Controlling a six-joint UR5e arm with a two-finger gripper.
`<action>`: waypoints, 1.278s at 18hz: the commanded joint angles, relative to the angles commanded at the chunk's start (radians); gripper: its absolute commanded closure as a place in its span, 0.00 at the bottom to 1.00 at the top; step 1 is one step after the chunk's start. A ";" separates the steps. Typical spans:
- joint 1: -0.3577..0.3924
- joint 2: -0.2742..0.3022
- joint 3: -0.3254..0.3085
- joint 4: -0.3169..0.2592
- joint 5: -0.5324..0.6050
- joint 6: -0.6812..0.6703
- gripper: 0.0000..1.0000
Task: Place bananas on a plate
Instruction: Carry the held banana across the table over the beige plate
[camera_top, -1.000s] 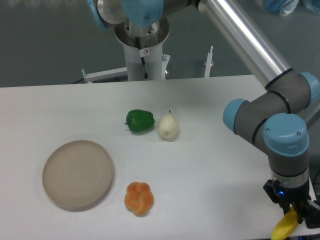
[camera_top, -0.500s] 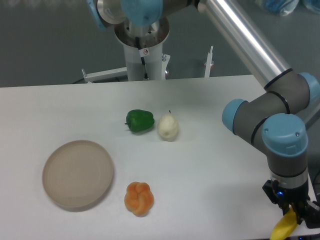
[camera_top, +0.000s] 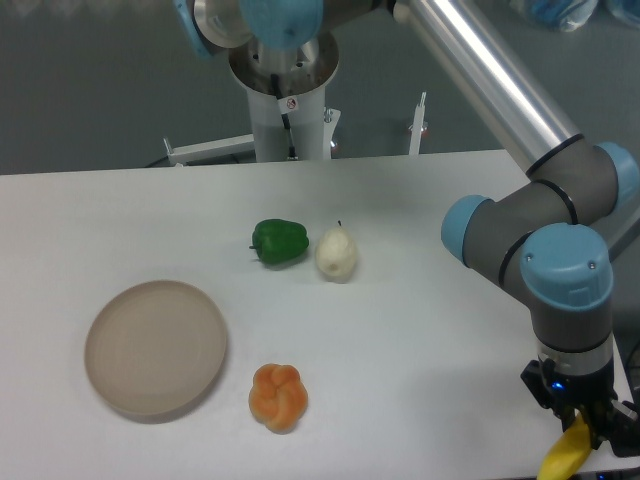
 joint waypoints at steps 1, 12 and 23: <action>-0.005 0.018 -0.029 0.000 0.000 -0.035 0.68; -0.071 0.366 -0.501 -0.011 -0.008 -0.089 0.68; -0.397 0.474 -0.678 -0.017 -0.005 -0.679 0.69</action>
